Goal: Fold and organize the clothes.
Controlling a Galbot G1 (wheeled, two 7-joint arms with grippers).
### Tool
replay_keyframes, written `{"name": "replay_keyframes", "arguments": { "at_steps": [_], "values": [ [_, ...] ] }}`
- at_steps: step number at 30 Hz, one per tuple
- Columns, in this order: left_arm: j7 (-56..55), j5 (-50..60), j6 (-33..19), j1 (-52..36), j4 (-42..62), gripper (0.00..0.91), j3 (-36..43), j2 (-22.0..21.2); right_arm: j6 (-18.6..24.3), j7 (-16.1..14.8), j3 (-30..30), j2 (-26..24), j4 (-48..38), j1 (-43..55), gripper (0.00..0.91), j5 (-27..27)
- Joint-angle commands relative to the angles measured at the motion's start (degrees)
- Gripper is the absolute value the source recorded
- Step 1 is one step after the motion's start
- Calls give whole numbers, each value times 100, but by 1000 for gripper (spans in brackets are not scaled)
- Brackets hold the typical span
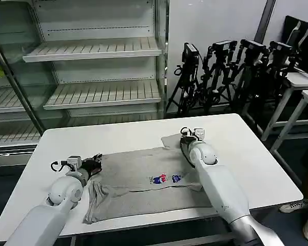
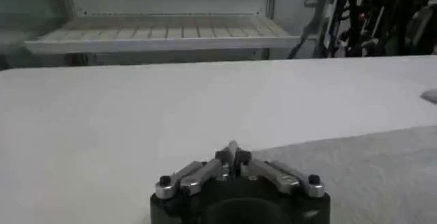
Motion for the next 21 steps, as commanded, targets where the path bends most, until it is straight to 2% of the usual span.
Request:
{"name": "replay_keyframes", "arguments": {
  "at_steps": [1, 12, 21],
  "values": [
    [31, -234, 1, 38, -271, 20, -205, 20, 528, -14, 58, -20, 372, -47, 0, -43],
    [92, -380, 0, 337, -879, 20, -618, 242, 603, -29, 161, -355, 1476, -464, 0, -41],
    [165, -421, 1, 973, -1570, 20, -1002, 437, 482, -44, 372, -797, 2823, -1444, 0, -73]
  ]
}}
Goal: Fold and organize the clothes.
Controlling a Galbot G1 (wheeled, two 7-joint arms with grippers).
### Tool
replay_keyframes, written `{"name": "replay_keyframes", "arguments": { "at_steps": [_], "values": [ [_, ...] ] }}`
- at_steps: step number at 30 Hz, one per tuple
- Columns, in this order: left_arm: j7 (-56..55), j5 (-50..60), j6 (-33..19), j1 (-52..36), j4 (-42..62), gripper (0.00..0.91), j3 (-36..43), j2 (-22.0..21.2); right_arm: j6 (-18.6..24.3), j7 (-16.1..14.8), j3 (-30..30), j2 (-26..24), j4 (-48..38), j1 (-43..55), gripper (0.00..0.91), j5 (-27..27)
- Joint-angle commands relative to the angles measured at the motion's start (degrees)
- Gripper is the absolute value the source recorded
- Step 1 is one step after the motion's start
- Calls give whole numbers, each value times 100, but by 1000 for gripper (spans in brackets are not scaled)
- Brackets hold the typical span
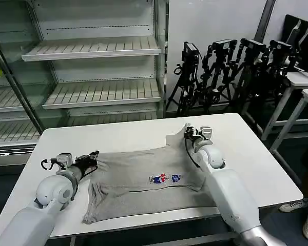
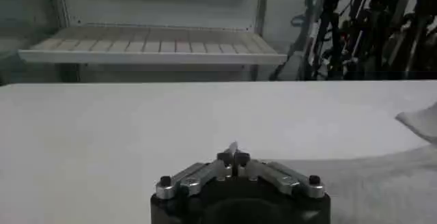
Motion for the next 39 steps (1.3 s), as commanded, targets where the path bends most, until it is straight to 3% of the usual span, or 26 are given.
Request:
{"name": "replay_keyframes", "arguments": {
  "at_steps": [1, 10, 24, 39],
  "values": [
    [46, -44, -16, 731, -949, 20, -478, 201, 52, -21, 184, -434, 1532, -927, 0, -18],
    [107, 112, -17, 1641, -1872, 30, -801, 349, 51, -81, 571, -1012, 2804, -1993, 0, -31],
    [200, 230, -19, 2701, -2482, 20, -1432, 309, 270, -180, 1503, -1428, 3674, -3564, 0, -60],
    [240, 732, -53, 3259, -2589, 20, -1353, 178, 420, -234, 1838, -1280, 3927, -4363, 0, -302]
  ]
}}
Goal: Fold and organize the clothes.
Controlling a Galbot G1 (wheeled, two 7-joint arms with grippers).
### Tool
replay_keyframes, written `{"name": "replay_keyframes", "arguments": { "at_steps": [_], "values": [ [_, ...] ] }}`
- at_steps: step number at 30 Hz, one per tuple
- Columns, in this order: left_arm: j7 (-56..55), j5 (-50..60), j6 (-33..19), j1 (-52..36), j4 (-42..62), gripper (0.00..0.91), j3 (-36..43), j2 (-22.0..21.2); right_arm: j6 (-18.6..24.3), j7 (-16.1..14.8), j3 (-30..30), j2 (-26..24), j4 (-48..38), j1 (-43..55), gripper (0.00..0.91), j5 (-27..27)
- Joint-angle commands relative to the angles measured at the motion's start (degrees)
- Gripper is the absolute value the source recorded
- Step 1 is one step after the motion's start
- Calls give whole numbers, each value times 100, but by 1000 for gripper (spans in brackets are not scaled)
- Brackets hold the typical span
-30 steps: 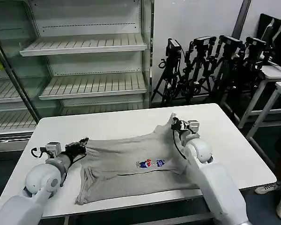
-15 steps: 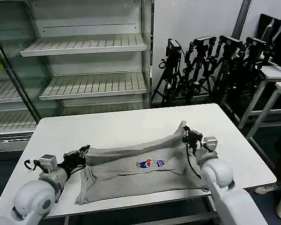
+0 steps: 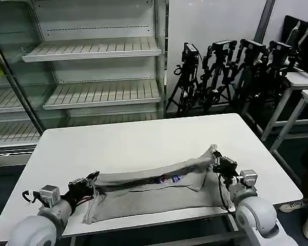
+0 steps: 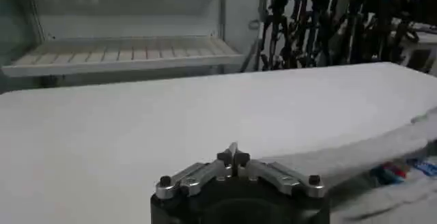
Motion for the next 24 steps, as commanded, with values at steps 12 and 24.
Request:
{"name": "replay_keyframes", "arguments": {
  "at_steps": [12, 24],
  "values": [
    [155, 721, -98, 530, 89, 20, 25, -107, -106, -21, 253, 211, 155, -1036, 534, -334],
    [148, 774, -36, 562, -69, 907, -79, -388, -38, 147, 177, 367, 383, -1084, 907, -543]
  ]
}}
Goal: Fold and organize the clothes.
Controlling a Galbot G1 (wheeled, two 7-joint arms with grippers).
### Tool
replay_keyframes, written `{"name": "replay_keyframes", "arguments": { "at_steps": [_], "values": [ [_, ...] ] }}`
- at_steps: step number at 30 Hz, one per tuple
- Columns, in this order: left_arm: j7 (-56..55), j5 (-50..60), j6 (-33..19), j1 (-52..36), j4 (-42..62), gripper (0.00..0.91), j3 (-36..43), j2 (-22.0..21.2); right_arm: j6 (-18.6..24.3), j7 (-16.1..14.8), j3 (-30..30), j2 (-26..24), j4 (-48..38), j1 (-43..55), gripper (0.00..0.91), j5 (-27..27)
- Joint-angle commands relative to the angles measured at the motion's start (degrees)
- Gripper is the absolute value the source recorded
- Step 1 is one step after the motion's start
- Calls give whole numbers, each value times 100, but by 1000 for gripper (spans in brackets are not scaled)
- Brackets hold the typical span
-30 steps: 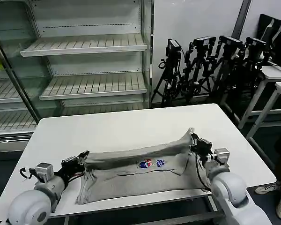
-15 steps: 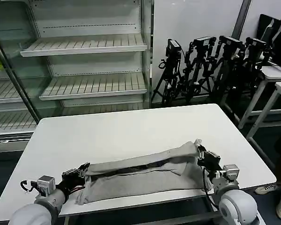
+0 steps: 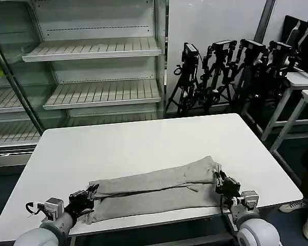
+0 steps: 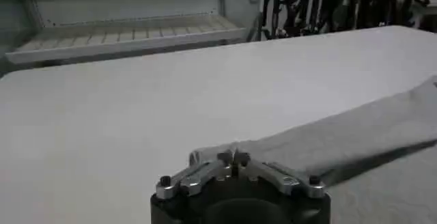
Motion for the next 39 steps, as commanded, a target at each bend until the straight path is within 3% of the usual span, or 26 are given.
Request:
{"name": "replay_keyframes", "arguments": {
  "at_steps": [1, 15, 29, 30, 31, 32, 34, 39],
  "values": [
    [-141, 11, -17, 142, -197, 907, -140, -292, 100, 97, 54, 82, 257, -272, 907, -144],
    [-1074, -164, -831, 595, -499, 907, 12, -1765, 306, 96, 481, 365, 909, -1170, 907, -463],
    [-1245, 165, -1060, 335, 202, 907, 514, -2324, 353, 115, 465, 599, 1052, -1361, 907, -597],
    [-1240, 197, -1083, 332, 230, 655, 547, -2337, 356, 114, 467, 609, 1066, -1375, 907, -600],
    [-1240, 213, -1106, 334, 246, 252, 568, -2343, 355, 115, 468, 616, 1072, -1379, 907, -603],
    [-1239, 247, -1129, 334, 270, 141, 585, -2350, 355, 118, 470, 629, 1078, -1383, 907, -605],
    [-1240, 298, -1180, 333, 304, 40, 614, -2369, 356, 122, 469, 651, 1097, -1393, 907, -608],
    [-1240, 307, -1228, 341, 303, 40, 653, -2388, 359, 130, 453, 700, 1130, -1418, 907, -629]
  ]
}}
